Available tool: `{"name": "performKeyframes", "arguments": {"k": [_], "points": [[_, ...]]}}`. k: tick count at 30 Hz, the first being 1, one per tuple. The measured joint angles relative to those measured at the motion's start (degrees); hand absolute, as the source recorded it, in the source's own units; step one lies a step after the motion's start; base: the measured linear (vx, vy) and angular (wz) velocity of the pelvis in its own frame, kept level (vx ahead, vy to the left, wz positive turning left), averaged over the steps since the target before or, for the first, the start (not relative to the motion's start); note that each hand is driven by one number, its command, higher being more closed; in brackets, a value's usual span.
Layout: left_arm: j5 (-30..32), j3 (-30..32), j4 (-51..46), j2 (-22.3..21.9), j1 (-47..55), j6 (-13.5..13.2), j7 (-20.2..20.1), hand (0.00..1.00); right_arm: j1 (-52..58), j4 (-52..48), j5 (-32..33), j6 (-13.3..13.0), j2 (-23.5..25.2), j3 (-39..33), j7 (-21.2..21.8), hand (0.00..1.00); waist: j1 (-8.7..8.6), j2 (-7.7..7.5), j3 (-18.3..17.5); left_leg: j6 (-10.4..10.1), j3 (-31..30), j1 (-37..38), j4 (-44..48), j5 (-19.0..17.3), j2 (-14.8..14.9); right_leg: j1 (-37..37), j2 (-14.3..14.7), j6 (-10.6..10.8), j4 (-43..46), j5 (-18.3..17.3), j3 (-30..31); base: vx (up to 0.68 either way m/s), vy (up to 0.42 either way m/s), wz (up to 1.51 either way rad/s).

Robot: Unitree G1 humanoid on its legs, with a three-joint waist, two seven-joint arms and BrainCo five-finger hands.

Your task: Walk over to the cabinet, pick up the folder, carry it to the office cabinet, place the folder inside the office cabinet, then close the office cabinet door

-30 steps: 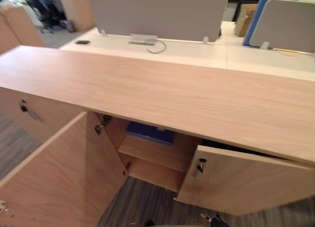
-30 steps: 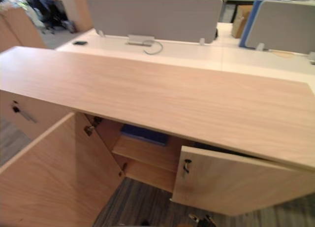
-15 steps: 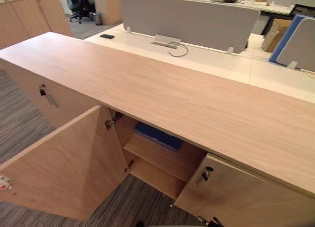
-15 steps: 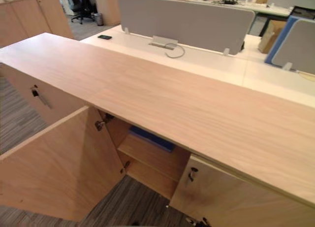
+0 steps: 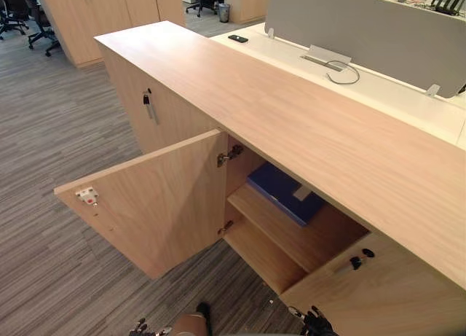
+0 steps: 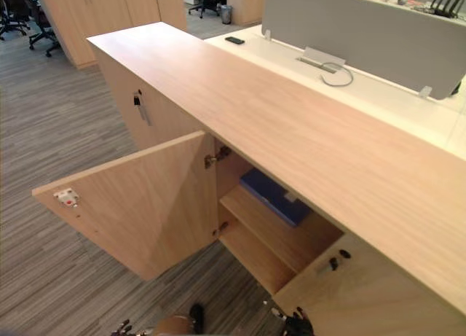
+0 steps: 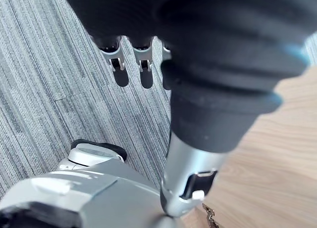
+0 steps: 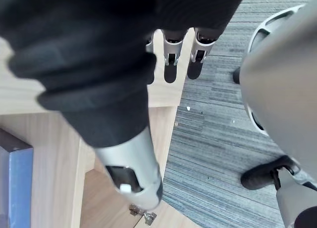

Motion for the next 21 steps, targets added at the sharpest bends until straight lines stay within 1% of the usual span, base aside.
{"name": "performKeyframes", "arguments": {"k": [1, 2, 3, 4, 5, 6, 7, 8, 9, 10, 11, 12, 13, 14, 15, 16, 17, 18, 21], "points": [[-0.03, 0.25, 0.14, 0.17, -0.40, 0.04, -0.11, 0.00, 0.71, 0.76, -0.48, 0.34, -0.04, -1.31, 0.00, 0.00, -1.43, -0.41, -0.43, -1.65, 3.71, 0.76, -4.18, -1.48, -0.32, 1.55, 0.38, -0.80, -4.65, -0.10, 0.24, 0.08, 0.045, 0.92], [-0.03, 0.54, 0.64, 0.72, -0.65, -0.02, -0.19, 0.00, 1.07, 1.24, -0.50, 0.29, 0.30, -1.91, 0.00, 0.00, -2.09, -2.11, -0.78, -1.31, 6.02, 0.16, -2.45, -1.61, -0.13, 1.91, -0.77, -1.83, -6.92, 0.61, -0.18, 0.11, 0.013, 0.82], [-0.03, 0.53, 2.03, 1.06, -0.97, -0.13, -0.19, 0.00, 0.74, 1.66, -0.36, 0.41, -0.50, -3.01, -0.05, 0.00, -1.42, -0.03, -0.57, 1.05, 7.98, -0.17, 2.88, 0.56, 3.52, 1.28, -0.76, -1.22, -5.18, 4.04, -0.71, 0.15, 0.059, 0.64], [-0.12, 0.64, 3.38, 0.06, -0.70, 0.07, -0.13, 0.00, -0.11, 2.09, -0.51, 0.50, -2.03, -3.29, -0.11, 0.00, -2.08, 1.04, -0.48, -0.69, 5.91, 0.52, 1.10, 1.02, 2.64, 0.69, -1.08, -0.04, -2.42, 3.21, -1.26, 0.13, 0.048, 0.45], [-0.07, 0.65, 3.39, -0.37, -0.44, -0.01, -0.06, 0.00, -0.17, 2.38, -0.52, 0.54, -2.39, -3.50, 0.02, 0.00, -2.18, 1.73, -0.80, -0.14, 5.18, 0.83, -0.48, 2.02, 2.55, -0.47, -0.68, -0.32, -1.19, 3.38, -1.59, 0.09, 0.005, 0.76], [-0.04, 0.70, 3.81, -1.08, -0.72, -0.21, -0.20, 0.00, -0.15, 2.62, -0.47, 0.55, -2.46, -4.80, 0.10, 0.00, -2.68, 3.47, -0.93, -0.64, 2.51, 1.56, -4.55, 4.86, 2.85, -1.03, 3.03, -1.41, -3.75, 2.57, -2.07, 0.00, -0.109, 1.07], [-0.02, 1.15, 4.33, -0.60, -1.26, -0.34, -0.37, 0.00, -0.10, 2.99, -0.45, 0.40, -1.95, -4.96, 0.19, 0.00, -3.33, 1.99, -1.28, -1.71, -0.52, 1.67, -9.21, 9.54, 0.82, -1.05, 4.71, -4.60, -8.59, 5.20, -2.87, -0.01, -0.143, 1.24], [-0.04, 1.63, 4.99, -0.05, -1.79, -0.24, -0.51, 0.00, 0.10, 3.33, -0.44, 0.29, -1.86, -5.25, 0.21, 0.00, -3.80, 1.45, -0.97, -0.38, 0.53, 1.51, -7.33, 7.39, 1.30, -0.26, 3.59, -3.19, -8.85, 5.82, -4.97, 0.06, -0.111, 0.99], [-0.36, 3.02, 5.70, -0.43, -1.49, -0.26, -0.60, 0.00, 0.04, 3.58, -0.44, 0.33, -2.08, -6.36, 0.17, 0.00, -3.42, 1.78, -1.12, -0.99, 4.78, 1.14, -0.73, 2.57, 4.31, -0.34, 2.55, -3.17, -7.27, 5.83, -6.88, 0.16, -0.066, 0.65], [-0.34, 3.61, 5.69, -0.74, -0.59, -0.19, -0.53, 0.00, 0.37, 3.51, -0.35, 0.22, -2.44, -6.90, 0.17, 0.00, -3.88, 1.55, -1.04, -2.36, 7.62, 1.94, 2.28, 1.55, 7.59, -0.18, 1.44, -3.17, -6.46, 5.83, -8.13, 0.19, -0.045, 0.46], [-0.31, 3.53, 5.68, -0.84, -0.41, -0.16, -0.54, 0.00, 0.40, 3.54, -0.30, 0.21, -2.78, -6.92, 0.17, 0.00, -4.20, 1.88, -1.08, -3.31, 8.30, 2.48, 2.13, 1.97, 9.11, -0.17, 1.03, -3.15, -6.33, 5.84, -8.60, 0.16, -0.003, 0.58], [-0.33, 3.21, 5.64, -1.29, -0.03, -0.12, -0.62, 0.00, 0.48, 3.57, 0.58, 0.23, -3.45, -7.14, 0.16, 0.00, -4.64, 3.22, -1.33, -5.60, 8.45, 3.38, -0.29, 5.08, 12.19, -0.46, 1.28, -2.85, -6.46, 6.00, -9.77, 0.14, 0.094, 0.44], [-0.37, 2.84, 5.59, -1.83, -0.17, -0.02, -0.82, 0.00, 0.24, 3.66, 1.81, 0.25, -4.04, -8.57, 0.16, 0.00, -4.32, 4.75, -1.60, -8.35, 6.79, 5.58, -5.29, 6.69, 13.19, -1.08, 1.67, -1.97, -7.01, 6.53, -9.76, 0.13, 0.161, 0.33], [-0.43, 2.84, 5.58, -1.85, -0.20, 0.05, -1.06, 0.00, 0.12, 3.54, 2.27, 0.15, -3.88, -9.81, 0.20, 0.00, -4.45, 4.98, -1.94, -8.77, 7.49, 5.86, -6.94, 6.38, 12.95, -1.44, 1.68, -1.22, -7.54, 7.06, -9.73, 0.09, 0.314, 0.14], [-0.72, 2.86, 5.42, -1.55, -0.83, 0.09, -1.56, 0.00, 0.08, 3.59, 3.67, -0.20, -3.14, -12.05, 0.18, 0.00, -4.56, 4.59, -1.79, -9.73, 8.46, 6.42, -8.97, 5.67, 12.34, -1.84, 1.42, -0.50, -8.13, 7.73, -9.74, 0.03, 0.291, 0.09], [-0.85, 2.87, 5.28, -1.33, -1.01, 0.08, -1.71, 0.00, 0.08, 3.90, 4.22, -0.23, -2.81, -12.96, 0.15, 0.00, -4.57, 4.25, -1.77, -9.87, 8.57, 6.64, -9.54, 5.47, 12.00, -1.94, 1.17, -0.28, -8.28, 8.05, -9.72, 0.00, 0.292, -0.06], [-1.62, 3.49, 4.43, -0.61, -1.12, 0.22, -2.19, 0.00, 0.13, 4.75, 5.05, -0.26, -1.88, -14.98, 0.10, 0.00, -4.50, 3.47, -1.47, -9.85, 9.89, 7.47, -9.83, 5.47, 11.31, -1.87, 0.76, -0.82, -8.79, 9.02, -9.31, -0.03, 0.147, -0.28], [-1.79, 4.09, 3.92, -0.20, -1.03, 0.25, -2.43, 0.00, 0.50, 4.78, 5.80, -0.28, -1.41, -16.19, 0.11, 0.00, -4.59, 3.08, -1.66, -9.82, 10.73, 8.13, -9.83, 5.45, 11.00, -1.55, 0.50, -0.85, -9.40, 9.72, -8.88, -0.03, 0.119, -0.37], [-1.79, 7.55, 1.60, 1.33, -1.92, 0.38, -3.00, 0.00, 1.73, 4.74, 6.29, -0.24, -1.27, -18.20, 0.23, 0.00, -4.65, 3.31, -1.91, -9.53, 13.06, 9.70, -9.93, 5.26, 11.20, -1.01, 0.70, -0.17, -10.67, 10.48, -7.05, -0.07, 0.053, -0.43]]}}
